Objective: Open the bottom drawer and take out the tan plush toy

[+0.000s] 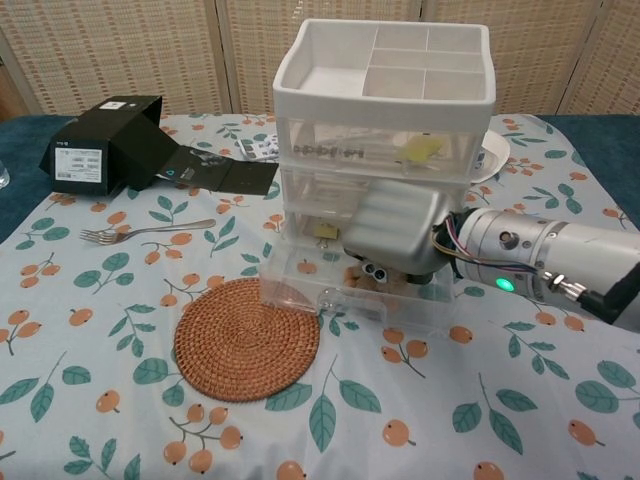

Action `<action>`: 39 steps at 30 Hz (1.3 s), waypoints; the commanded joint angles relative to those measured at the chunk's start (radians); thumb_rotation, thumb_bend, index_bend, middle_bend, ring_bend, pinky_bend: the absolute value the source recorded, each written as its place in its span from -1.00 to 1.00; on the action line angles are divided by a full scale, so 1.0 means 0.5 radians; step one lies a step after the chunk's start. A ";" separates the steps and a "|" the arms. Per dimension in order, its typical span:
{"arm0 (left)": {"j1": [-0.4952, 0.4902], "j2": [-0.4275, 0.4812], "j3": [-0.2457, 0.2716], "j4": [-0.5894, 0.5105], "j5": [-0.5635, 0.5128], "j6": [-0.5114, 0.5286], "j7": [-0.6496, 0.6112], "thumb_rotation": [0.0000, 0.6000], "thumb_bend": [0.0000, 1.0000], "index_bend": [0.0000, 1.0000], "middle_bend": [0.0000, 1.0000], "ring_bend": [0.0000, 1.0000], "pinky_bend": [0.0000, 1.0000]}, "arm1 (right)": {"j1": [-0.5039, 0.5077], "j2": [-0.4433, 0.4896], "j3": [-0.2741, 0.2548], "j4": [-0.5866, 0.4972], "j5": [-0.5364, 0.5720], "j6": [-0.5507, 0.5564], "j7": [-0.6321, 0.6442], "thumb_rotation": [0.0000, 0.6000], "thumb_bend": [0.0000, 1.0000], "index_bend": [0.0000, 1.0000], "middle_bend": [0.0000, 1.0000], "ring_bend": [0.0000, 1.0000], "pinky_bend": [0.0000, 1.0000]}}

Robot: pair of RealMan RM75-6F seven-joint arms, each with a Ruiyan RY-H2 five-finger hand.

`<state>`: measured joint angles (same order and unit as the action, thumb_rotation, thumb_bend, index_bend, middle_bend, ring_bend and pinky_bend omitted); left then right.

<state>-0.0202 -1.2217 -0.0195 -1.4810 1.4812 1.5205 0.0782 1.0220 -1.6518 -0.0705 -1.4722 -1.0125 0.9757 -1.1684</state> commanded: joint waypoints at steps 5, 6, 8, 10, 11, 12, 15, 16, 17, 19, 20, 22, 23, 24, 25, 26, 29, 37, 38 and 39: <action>0.001 0.000 -0.001 0.002 0.001 0.000 -0.001 1.00 -0.50 -0.59 -0.71 -0.71 -0.79 | -0.022 -0.001 0.023 0.009 -0.043 0.016 0.033 1.00 -0.21 0.04 0.72 1.00 1.00; 0.001 0.000 -0.001 0.001 0.001 0.000 -0.001 1.00 -0.50 -0.59 -0.71 -0.71 -0.79 | -0.025 0.000 0.029 0.007 -0.053 0.021 0.044 1.00 -0.21 0.05 0.73 1.00 1.00; 0.000 0.000 -0.001 0.001 0.003 0.000 0.000 1.00 -0.50 -0.59 -0.71 -0.71 -0.79 | -0.032 0.005 0.038 0.003 -0.076 0.029 0.064 1.00 -0.19 0.08 0.74 1.00 1.00; -0.002 -0.001 -0.003 -0.001 0.004 0.000 0.001 1.00 -0.50 -0.59 -0.71 -0.71 -0.79 | -0.040 0.012 0.039 -0.001 -0.106 0.037 0.078 1.00 -0.18 0.09 0.74 1.00 1.00; -0.003 0.000 -0.004 -0.003 0.006 -0.001 0.002 1.00 -0.50 -0.59 -0.71 -0.71 -0.79 | -0.043 0.018 0.038 -0.003 -0.130 0.044 0.083 1.00 -0.18 0.09 0.74 1.00 1.00; -0.004 0.000 -0.004 -0.004 0.007 -0.001 0.004 1.00 -0.50 -0.59 -0.71 -0.71 -0.79 | -0.047 0.023 0.037 -0.004 -0.149 0.050 0.086 1.00 -0.17 0.09 0.74 1.00 1.00; -0.009 0.003 -0.006 -0.010 0.009 -0.004 0.009 1.00 -0.50 -0.59 -0.71 -0.71 -0.79 | -0.064 0.043 0.039 -0.025 -0.202 0.071 0.114 1.00 -0.17 0.10 0.74 1.00 1.00; -0.010 0.003 -0.007 -0.012 0.011 -0.005 0.011 1.00 -0.50 -0.59 -0.71 -0.71 -0.79 | -0.069 0.048 0.039 -0.032 -0.215 0.074 0.124 1.00 -0.17 0.11 0.75 1.00 1.00; -0.012 0.004 -0.009 -0.014 0.013 -0.004 0.014 1.00 -0.50 -0.59 -0.71 -0.71 -0.79 | -0.075 0.056 0.040 -0.038 -0.236 0.080 0.132 1.00 -0.16 0.13 0.75 1.00 1.00; -0.014 0.006 -0.010 -0.019 0.015 -0.003 0.018 1.00 -0.50 -0.59 -0.71 -0.71 -0.79 | -0.082 0.065 0.041 -0.043 -0.273 0.090 0.143 1.00 -0.15 0.16 0.76 1.00 1.00; -0.015 0.007 -0.010 -0.022 0.017 -0.002 0.021 1.00 -0.50 -0.59 -0.71 -0.71 -0.79 | -0.086 0.071 0.044 -0.047 -0.301 0.100 0.151 1.00 -0.14 0.17 0.76 1.00 1.00; -0.014 0.009 -0.010 -0.027 0.017 0.000 0.026 1.00 -0.50 -0.59 -0.71 -0.71 -0.79 | -0.091 0.083 0.049 -0.055 -0.350 0.118 0.162 1.00 -0.13 0.18 0.76 1.00 1.00; -0.014 0.011 -0.010 -0.030 0.018 0.000 0.028 1.00 -0.50 -0.59 -0.71 -0.71 -0.79 | -0.095 0.091 0.051 -0.064 -0.375 0.129 0.168 1.00 -0.13 0.18 0.76 1.00 1.00; -0.014 0.013 -0.010 -0.034 0.018 0.001 0.031 1.00 -0.50 -0.59 -0.71 -0.71 -0.79 | -0.101 0.104 0.055 -0.080 -0.407 0.145 0.179 1.00 -0.13 0.18 0.76 1.00 1.00; -0.015 0.014 -0.011 -0.036 0.019 0.001 0.033 1.00 -0.50 -0.59 -0.71 -0.71 -0.79 | -0.107 0.115 0.058 -0.094 -0.427 0.156 0.186 1.00 -0.13 0.18 0.76 1.00 1.00; -0.017 0.016 -0.012 -0.040 0.019 0.000 0.036 1.00 -0.50 -0.59 -0.71 -0.71 -0.79 | -0.115 0.133 0.063 -0.116 -0.450 0.170 0.196 1.00 -0.13 0.18 0.76 1.00 1.00; -0.020 0.020 -0.014 -0.049 0.023 0.002 0.043 1.00 -0.50 -0.59 -0.71 -0.71 -0.79 | -0.137 0.186 0.070 -0.178 -0.502 0.208 0.206 1.00 -0.13 0.18 0.76 1.00 1.00; -0.039 0.026 -0.020 -0.069 0.032 -0.011 0.062 1.00 -0.50 -0.59 -0.71 -0.71 -0.79 | -0.270 0.415 0.059 -0.428 -0.684 0.395 0.286 1.00 -0.13 0.18 0.76 1.00 1.00; -0.042 0.027 -0.021 -0.071 0.035 -0.011 0.065 1.00 -0.50 -0.59 -0.71 -0.71 -0.79 | -0.290 0.443 0.054 -0.453 -0.706 0.416 0.302 1.00 -0.13 0.18 0.76 1.00 1.00; -0.043 0.027 -0.021 -0.074 0.038 -0.010 0.069 1.00 -0.50 -0.59 -0.71 -0.71 -0.79 | -0.310 0.471 0.046 -0.477 -0.730 0.436 0.322 1.00 -0.13 0.18 0.76 1.00 1.00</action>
<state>-0.0415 -1.2083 -0.0299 -1.5176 1.5000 1.5154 0.1125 0.8859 -1.4387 -0.0419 -1.6890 -1.3570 1.1739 -1.0245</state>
